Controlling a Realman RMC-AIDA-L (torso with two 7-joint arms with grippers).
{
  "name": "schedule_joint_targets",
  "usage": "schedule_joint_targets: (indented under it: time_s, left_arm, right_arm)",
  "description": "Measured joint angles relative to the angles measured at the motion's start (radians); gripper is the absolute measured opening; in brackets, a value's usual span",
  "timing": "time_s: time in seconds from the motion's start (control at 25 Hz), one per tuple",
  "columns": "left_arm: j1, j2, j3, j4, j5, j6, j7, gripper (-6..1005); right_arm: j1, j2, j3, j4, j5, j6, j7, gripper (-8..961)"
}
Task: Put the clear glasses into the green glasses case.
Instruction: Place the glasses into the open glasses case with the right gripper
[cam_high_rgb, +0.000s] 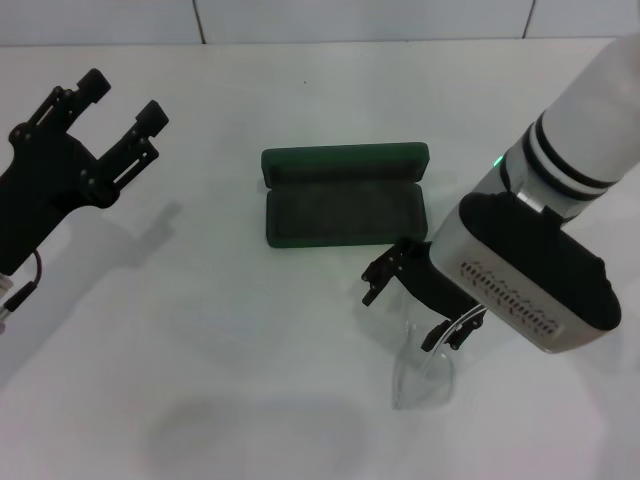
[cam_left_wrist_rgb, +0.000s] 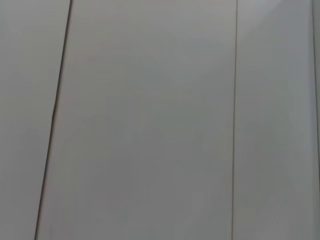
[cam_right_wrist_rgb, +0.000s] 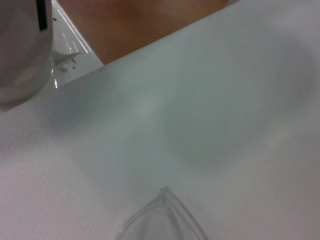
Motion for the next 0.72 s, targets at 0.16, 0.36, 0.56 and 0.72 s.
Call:
schedule_joint_targets:
  time_s: [0.16, 0.36, 0.56, 0.72]
  left_arm:
    - [-0.001, 0.001, 0.000, -0.010, 0.000, 0.000, 0.001, 774]
    - [0.000, 0.002, 0.000, -0.016, 0.000, 0.000, 0.011, 775]
    - [0.000, 0.002, -0.011, -0.018, 0.000, 0.000, 0.011, 772]
    - [-0.001, 0.006, -0.012, -0.018, 0.000, 0.002, 0.011, 772]
  right_arm:
    - [-0.001, 0.000, -0.032, 0.000, -0.009, 0.025, 0.012, 769]
    - [-0.006, 0.000, -0.008, -0.019, -0.010, 0.045, 0.044, 765]
    - [-0.075, -0.002, 0.097, -0.092, 0.025, 0.076, 0.074, 764]
    - [-0.162, -0.008, 0.189, -0.156, 0.075, 0.047, 0.067, 763]
